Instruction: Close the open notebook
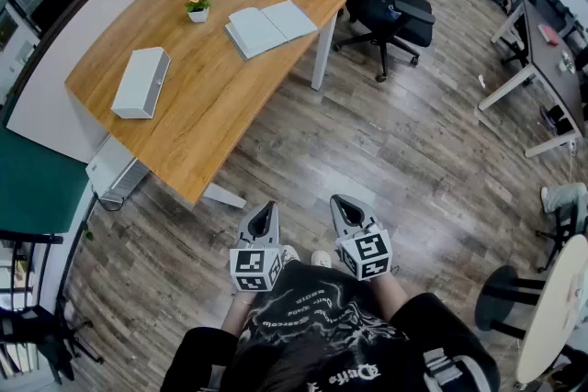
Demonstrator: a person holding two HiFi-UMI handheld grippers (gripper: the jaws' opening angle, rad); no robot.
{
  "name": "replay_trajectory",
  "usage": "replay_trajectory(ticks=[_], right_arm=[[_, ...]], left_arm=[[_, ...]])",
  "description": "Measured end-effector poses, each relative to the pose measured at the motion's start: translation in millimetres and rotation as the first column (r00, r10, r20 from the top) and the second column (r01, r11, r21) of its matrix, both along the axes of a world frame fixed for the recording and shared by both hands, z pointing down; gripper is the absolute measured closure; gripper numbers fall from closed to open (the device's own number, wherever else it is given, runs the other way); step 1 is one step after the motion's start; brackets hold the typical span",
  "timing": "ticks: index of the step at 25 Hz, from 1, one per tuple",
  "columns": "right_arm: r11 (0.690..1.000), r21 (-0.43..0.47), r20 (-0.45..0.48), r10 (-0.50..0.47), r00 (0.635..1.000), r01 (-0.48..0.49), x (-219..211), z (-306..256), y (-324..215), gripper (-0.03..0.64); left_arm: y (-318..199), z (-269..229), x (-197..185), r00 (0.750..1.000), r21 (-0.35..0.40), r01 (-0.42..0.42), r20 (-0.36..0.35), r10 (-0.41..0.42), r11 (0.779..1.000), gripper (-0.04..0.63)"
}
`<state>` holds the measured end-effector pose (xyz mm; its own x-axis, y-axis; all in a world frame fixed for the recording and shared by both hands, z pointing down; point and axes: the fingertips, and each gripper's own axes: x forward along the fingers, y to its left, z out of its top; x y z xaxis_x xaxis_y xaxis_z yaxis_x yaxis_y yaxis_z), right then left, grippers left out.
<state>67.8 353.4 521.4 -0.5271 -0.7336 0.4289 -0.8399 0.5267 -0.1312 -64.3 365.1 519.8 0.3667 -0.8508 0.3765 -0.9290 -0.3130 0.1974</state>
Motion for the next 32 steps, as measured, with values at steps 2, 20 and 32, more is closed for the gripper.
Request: replay_trajectory(ticks=[2,20,32], right_arm=[[1.000,-0.007,0.000,-0.001,1.000,0.001,7.2,0.7,10.7,0.611],[0.999,0.020,0.072,0.035,0.997,-0.037,34.0,-6.3,33.2,0.374],[0.996,0.084,0.008,0.018,1.000,-0.018,13.1,-11.4,38.6,0.295]], left_arm=[[11.3,-0.4,5.4,1.000,-0.002,0.002,0.004,-0.002,1.000,0.572],[33.3,-14.2,35.2,0.998,0.067,-0.059,-0.024,0.061,0.996,0.303],[39.9,-7.6,35.3,0.979,0.065,-0.205,-0.004,0.206,0.977,0.268]])
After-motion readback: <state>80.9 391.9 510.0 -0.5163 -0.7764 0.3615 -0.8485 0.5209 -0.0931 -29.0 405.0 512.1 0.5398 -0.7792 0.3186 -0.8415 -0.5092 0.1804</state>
